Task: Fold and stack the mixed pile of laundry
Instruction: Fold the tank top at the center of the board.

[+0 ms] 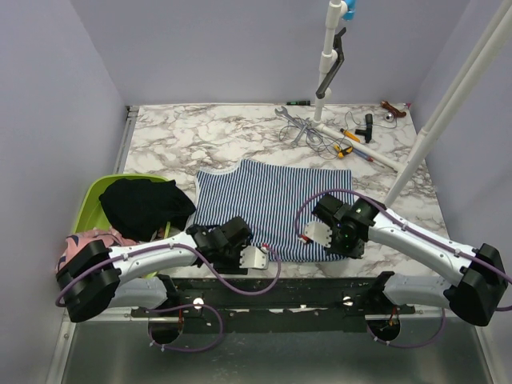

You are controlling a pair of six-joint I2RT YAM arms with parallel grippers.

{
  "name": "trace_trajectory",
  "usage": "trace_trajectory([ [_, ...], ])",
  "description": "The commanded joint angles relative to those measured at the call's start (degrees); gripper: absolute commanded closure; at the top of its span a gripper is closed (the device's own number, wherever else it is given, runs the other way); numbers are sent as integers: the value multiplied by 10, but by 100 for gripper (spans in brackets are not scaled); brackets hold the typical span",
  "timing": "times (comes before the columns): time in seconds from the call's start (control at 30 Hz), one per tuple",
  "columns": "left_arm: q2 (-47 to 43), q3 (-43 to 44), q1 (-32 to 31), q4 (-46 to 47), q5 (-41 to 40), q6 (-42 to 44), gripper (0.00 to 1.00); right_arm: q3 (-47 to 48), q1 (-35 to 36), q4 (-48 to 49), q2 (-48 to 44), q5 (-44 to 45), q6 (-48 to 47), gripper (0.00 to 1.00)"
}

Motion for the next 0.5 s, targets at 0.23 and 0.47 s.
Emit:
trace_trajectory([
  [0.23,44,-6,-13,78,-103,-23,100,-5,6,3,-15,-9,-5,99],
  [0.47,13,87,69,8,-84,-7,100,-6,5,16,-2,124,28,99],
])
